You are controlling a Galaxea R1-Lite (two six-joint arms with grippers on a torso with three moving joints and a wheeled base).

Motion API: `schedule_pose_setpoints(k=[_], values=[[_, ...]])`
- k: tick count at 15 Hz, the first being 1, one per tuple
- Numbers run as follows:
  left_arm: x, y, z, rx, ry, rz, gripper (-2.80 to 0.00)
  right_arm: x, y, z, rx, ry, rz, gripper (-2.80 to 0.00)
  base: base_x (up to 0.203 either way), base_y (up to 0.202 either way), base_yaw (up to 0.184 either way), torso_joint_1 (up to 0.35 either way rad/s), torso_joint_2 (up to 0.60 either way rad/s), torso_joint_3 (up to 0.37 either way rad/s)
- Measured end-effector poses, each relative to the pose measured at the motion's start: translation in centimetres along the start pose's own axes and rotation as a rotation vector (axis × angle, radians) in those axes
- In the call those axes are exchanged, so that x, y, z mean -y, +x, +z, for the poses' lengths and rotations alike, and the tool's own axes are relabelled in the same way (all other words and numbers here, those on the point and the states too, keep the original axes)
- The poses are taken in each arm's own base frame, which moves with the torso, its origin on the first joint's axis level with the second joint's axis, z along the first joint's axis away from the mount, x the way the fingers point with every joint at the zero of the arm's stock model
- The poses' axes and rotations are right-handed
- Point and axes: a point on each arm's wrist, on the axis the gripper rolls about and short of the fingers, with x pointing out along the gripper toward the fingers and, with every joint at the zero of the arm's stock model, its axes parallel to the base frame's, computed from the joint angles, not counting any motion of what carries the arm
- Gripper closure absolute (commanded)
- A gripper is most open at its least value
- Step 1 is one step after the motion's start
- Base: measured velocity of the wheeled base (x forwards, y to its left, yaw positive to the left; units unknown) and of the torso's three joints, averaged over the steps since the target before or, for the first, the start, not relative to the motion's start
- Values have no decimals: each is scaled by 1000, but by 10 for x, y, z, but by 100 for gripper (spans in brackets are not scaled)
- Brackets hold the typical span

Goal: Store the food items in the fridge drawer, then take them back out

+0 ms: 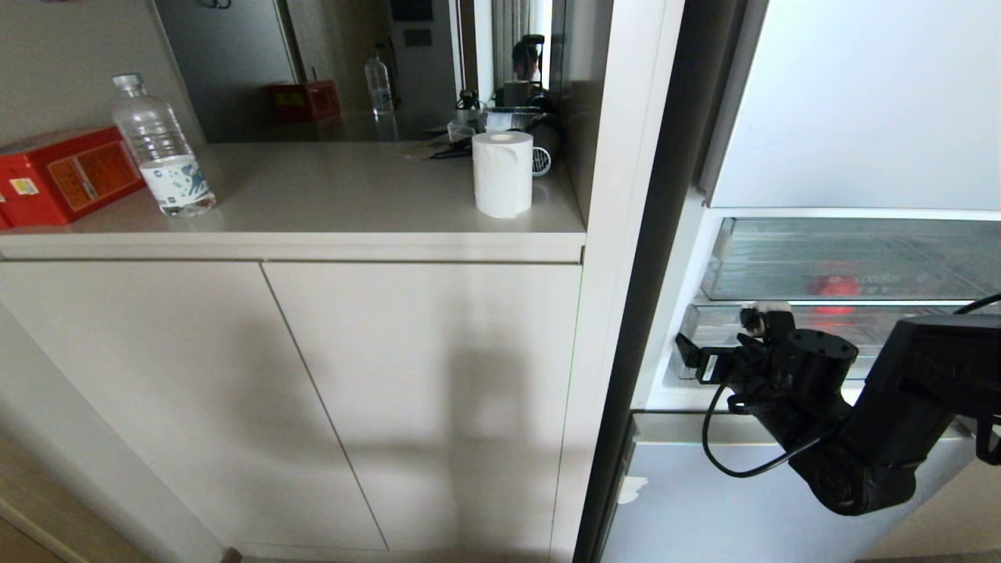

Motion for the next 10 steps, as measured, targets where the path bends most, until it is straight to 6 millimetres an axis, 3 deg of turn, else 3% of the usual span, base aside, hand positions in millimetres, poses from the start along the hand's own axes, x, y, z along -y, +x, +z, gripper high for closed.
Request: schedule_pose_setpoints(k=[10], values=[[0,0,0,0,0,0,0,-1,12,-8,8,6,1,-280,0,0,0,0,0,0]])
